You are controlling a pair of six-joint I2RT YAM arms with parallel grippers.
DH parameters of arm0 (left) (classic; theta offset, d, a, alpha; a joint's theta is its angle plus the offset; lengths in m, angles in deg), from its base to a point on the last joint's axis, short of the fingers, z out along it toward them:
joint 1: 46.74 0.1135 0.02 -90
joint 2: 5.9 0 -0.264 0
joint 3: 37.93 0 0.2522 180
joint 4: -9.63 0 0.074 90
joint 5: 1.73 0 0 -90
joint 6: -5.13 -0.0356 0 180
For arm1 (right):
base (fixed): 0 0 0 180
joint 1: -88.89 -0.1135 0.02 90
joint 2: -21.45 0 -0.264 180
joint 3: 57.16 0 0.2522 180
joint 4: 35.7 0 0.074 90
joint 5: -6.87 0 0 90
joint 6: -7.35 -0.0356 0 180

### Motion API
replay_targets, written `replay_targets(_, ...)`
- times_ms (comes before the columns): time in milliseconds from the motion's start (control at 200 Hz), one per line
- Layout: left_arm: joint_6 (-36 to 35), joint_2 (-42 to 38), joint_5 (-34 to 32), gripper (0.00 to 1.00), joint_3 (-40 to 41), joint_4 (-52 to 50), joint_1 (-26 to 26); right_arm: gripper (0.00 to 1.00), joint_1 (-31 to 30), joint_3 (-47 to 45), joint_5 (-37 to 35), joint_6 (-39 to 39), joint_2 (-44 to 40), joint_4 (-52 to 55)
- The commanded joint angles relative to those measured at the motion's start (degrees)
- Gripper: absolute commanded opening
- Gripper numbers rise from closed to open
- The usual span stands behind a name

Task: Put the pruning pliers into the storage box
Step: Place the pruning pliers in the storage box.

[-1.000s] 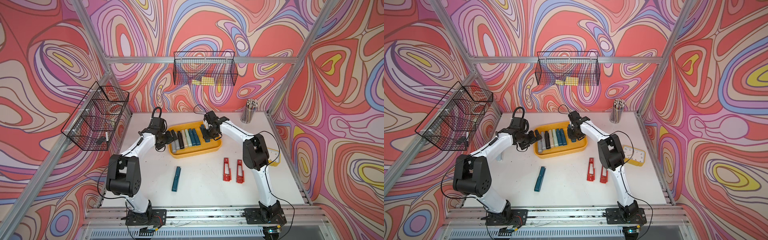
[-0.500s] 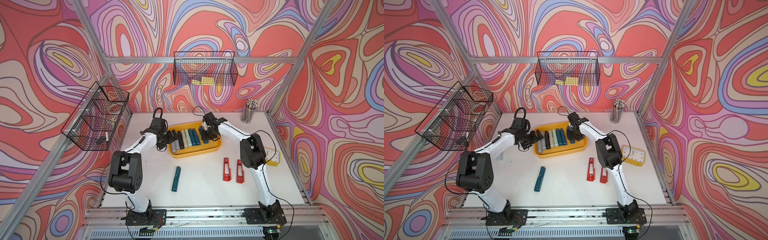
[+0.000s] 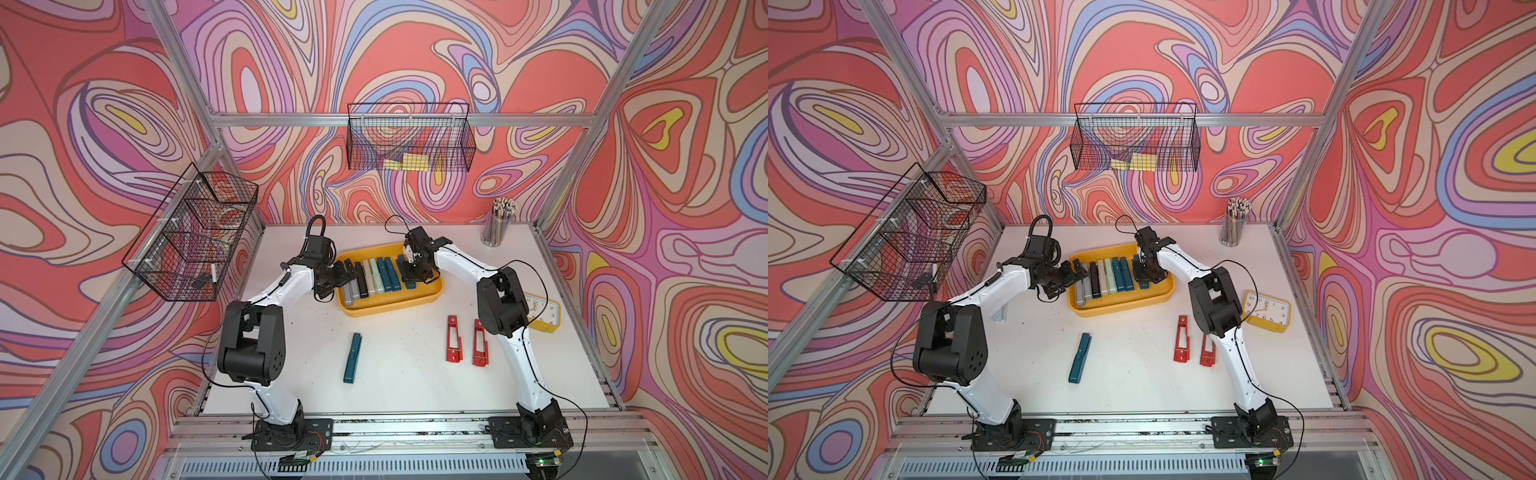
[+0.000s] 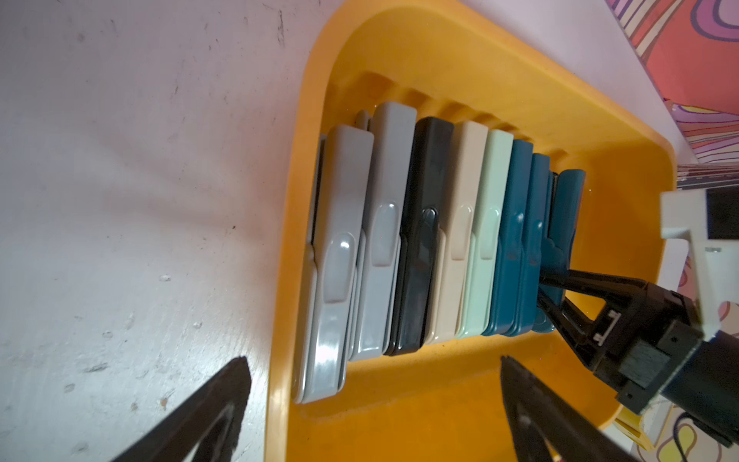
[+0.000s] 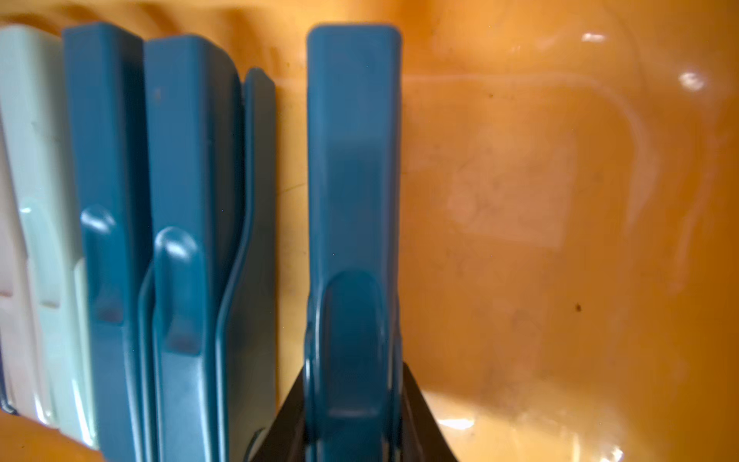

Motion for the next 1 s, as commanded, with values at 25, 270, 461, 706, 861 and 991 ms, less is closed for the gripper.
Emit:
replay_targets(25,0.8,1.0,0.4,0.99,-0.4,1.2,0.4,0.0,0.3,2.4,0.9,0.0,1.7,0.2)
replay_targets(270,0.8,1.0,0.6,0.99,-0.1,1.4,0.4,0.0,0.3,2.3,0.9,0.1,1.8,0.6)
replay_targets(461,0.7,0.8,0.7,0.99,0.0,1.3,0.4,0.14,0.2,1.9,1.3,0.2,1.5,0.3)
replay_targets(706,0.3,0.7,0.6,0.99,0.1,1.0,0.4,0.24,0.1,-0.2,2.2,0.6,-0.7,-1.9)
replay_targets(861,0.3,0.6,0.5,0.99,0.4,1.0,0.4,0.26,0.2,-0.5,2.5,0.7,-1.0,-2.2)
replay_targets(991,0.2,0.4,0.4,0.99,0.6,1.1,0.4,0.28,0.2,-0.6,2.9,0.9,-1.0,-2.2)
